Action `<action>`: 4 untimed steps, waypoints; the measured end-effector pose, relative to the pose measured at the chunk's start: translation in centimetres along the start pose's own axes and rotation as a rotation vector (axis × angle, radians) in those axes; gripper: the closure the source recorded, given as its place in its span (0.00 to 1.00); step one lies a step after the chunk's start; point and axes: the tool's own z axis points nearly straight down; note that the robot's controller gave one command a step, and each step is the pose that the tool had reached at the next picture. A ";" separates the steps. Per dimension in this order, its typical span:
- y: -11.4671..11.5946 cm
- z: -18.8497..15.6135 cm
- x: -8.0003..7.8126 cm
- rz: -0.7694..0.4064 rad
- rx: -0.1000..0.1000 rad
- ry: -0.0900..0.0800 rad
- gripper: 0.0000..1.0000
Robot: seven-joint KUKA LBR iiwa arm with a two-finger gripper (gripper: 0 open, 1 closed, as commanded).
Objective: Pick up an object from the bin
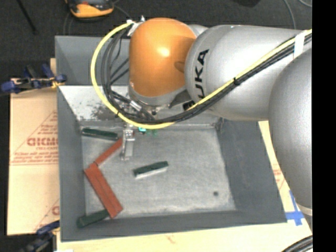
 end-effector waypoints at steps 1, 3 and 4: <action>-0.1 -0.4 -0.2 0.004 -0.001 -0.008 0.00; -2.2 6.7 -2.4 -0.375 0.002 -0.008 0.00; -2.2 8.9 -3.1 -0.500 0.003 -0.007 0.00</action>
Offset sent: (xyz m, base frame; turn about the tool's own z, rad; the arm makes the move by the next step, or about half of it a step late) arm 0.0225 -0.0082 -0.1650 -0.6037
